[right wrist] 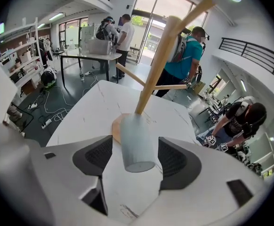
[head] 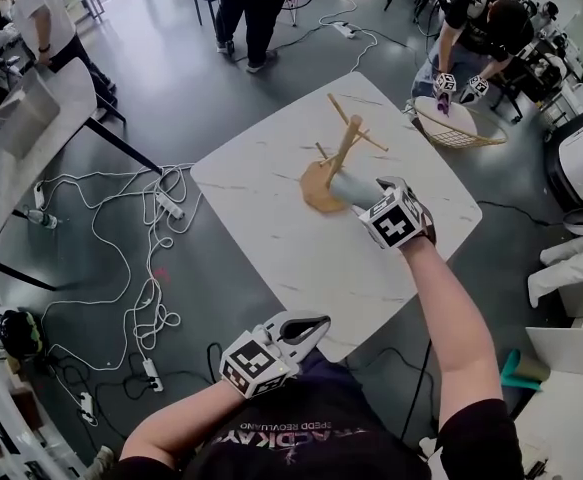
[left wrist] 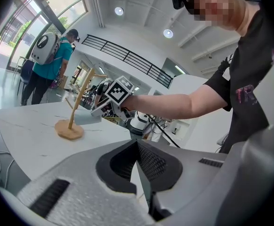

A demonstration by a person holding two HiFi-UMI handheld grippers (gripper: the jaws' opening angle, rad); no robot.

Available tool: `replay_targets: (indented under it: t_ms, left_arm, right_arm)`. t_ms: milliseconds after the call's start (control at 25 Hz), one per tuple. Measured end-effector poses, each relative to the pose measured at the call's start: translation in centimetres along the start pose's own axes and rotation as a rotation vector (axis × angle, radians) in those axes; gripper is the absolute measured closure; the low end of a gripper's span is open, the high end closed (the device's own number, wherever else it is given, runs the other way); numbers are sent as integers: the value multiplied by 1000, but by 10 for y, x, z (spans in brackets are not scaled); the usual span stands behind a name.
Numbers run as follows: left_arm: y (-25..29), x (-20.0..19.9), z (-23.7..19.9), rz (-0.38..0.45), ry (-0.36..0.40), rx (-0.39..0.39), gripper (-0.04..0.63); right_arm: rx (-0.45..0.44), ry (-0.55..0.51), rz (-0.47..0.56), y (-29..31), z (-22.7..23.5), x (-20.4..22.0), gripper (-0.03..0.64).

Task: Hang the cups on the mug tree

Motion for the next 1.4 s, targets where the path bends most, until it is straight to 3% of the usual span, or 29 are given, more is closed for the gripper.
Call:
replay_targets:
  t_ms: [280,400,440,680,1080,1400]
  left_arm:
    - [-3,-3,1,-1,18,12,601]
    - [-6,-5,2,-7,26,17,601]
    - [-8,-5,2,-10,32,20,601]
    - [-20,-4,4,-19,60,39,601]
    - [-52,2,6,-23,80,43,601]
    - [-83,10,5,4,55,26,601]
  right_arm:
    - [15,13,115,-35,-18,3,332]
    - [46,18,182,-55,-29,2,580]
    - [45,22,203,-60,-34,1,595]
    - [-44,100,366,-86,-83,-1,601]
    - [-256,408,667,-133,-175,6,604]
    - [-324,558,768,-149,-256,25,606]
Point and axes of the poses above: the fingertips, and each gripper's own axes: y forward along the fingers, z to its right, x out of its underside, the point moved 5 cm from there along -y, backward along the fingers, and after that the axes turned 7 degrees about -x, right-handed, at the moved point
